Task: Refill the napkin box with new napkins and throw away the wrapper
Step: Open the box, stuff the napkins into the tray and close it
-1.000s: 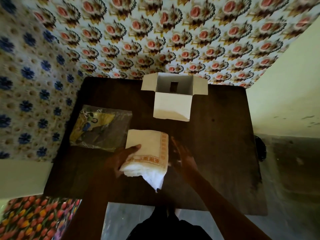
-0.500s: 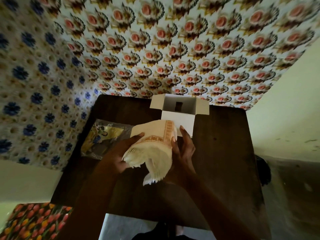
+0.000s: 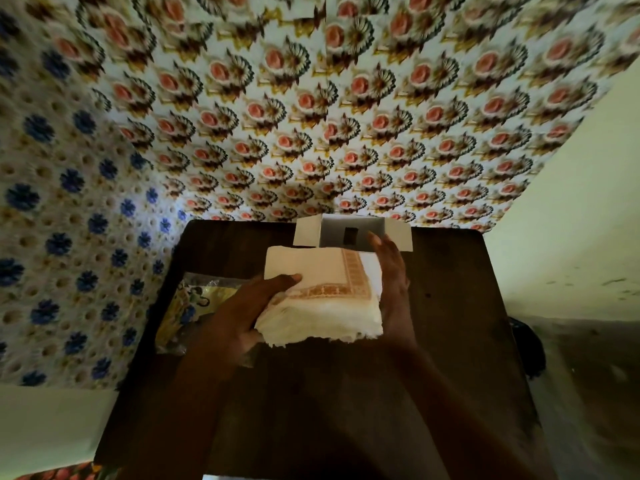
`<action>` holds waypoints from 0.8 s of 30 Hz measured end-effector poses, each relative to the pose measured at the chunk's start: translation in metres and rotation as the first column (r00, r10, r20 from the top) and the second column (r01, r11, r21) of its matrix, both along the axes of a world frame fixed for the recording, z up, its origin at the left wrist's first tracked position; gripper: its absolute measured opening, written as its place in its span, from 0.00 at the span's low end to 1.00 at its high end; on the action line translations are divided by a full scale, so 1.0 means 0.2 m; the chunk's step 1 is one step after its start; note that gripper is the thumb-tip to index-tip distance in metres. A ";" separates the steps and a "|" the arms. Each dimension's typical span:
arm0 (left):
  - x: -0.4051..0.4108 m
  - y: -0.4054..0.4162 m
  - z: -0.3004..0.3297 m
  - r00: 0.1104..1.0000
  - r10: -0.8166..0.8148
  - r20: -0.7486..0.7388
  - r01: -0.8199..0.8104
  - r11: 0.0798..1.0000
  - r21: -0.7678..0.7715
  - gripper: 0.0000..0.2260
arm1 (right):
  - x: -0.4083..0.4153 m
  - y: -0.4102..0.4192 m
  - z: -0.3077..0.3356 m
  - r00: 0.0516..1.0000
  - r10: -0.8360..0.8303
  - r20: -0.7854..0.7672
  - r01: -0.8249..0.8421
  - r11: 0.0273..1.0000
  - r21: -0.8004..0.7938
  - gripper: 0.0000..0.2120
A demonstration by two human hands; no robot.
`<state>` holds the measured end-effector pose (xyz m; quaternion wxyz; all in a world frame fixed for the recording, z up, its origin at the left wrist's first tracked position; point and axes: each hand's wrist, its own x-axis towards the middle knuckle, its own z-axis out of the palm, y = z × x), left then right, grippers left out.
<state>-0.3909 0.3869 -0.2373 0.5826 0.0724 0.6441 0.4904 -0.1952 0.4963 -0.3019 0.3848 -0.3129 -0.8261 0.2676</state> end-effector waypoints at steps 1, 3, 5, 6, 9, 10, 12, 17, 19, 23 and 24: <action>0.00 0.01 0.00 1.000 -0.030 0.009 0.030 0.999 -0.011 0.28 | 0.00 0.04 0.01 0.999 0.032 0.040 -0.033 0.998 0.044 0.43; -0.02 0.05 0.02 0.996 -0.089 -0.021 0.088 0.996 -0.027 0.27 | -0.02 0.10 0.03 0.987 0.102 0.126 -0.111 0.992 0.067 0.36; -0.05 0.09 0.04 0.995 -0.091 -0.036 0.090 0.996 -0.023 0.27 | -0.02 0.12 0.06 0.980 0.129 0.152 -0.137 0.990 0.044 0.30; -0.05 0.11 0.05 0.998 -0.060 -0.027 0.060 0.998 -0.002 0.27 | -0.03 0.13 0.09 0.984 0.140 0.110 -0.138 0.990 -0.025 0.24; -0.08 0.17 0.11 0.999 -0.033 -0.026 0.035 0.995 0.096 0.17 | -0.07 0.11 0.19 0.992 0.122 0.012 -0.119 0.980 -0.158 0.21; -0.08 0.20 0.13 0.999 -0.037 0.008 0.036 0.993 0.111 0.17 | -0.09 0.09 0.24 0.996 0.084 -0.008 -0.084 0.972 -0.219 0.26; -0.06 0.25 0.16 0.999 -0.021 0.043 0.018 0.998 0.064 0.22 | -0.11 0.14 0.33 1.000 0.000 0.012 0.000 0.999 -0.043 0.21; -0.03 0.41 0.12 0.922 0.014 -0.388 0.043 0.989 0.139 0.44 | -0.07 0.29 0.33 0.968 0.009 -0.249 -0.056 0.981 -0.184 0.12; -0.05 0.45 0.08 0.850 -0.049 -0.525 0.189 0.958 0.216 0.38 | -0.08 0.36 0.32 0.962 -0.041 -0.270 -0.036 0.962 -0.272 0.29; -0.06 0.56 -0.05 0.735 -0.114 -0.669 0.378 0.888 0.264 0.28 | -0.09 0.50 0.26 0.963 -0.096 -0.250 -0.013 0.915 -0.403 0.25; -0.06 0.59 -0.08 0.734 -0.071 -0.675 0.354 0.888 0.292 0.27 | -0.10 0.53 0.26 0.962 -0.095 -0.256 -0.017 0.914 -0.405 0.23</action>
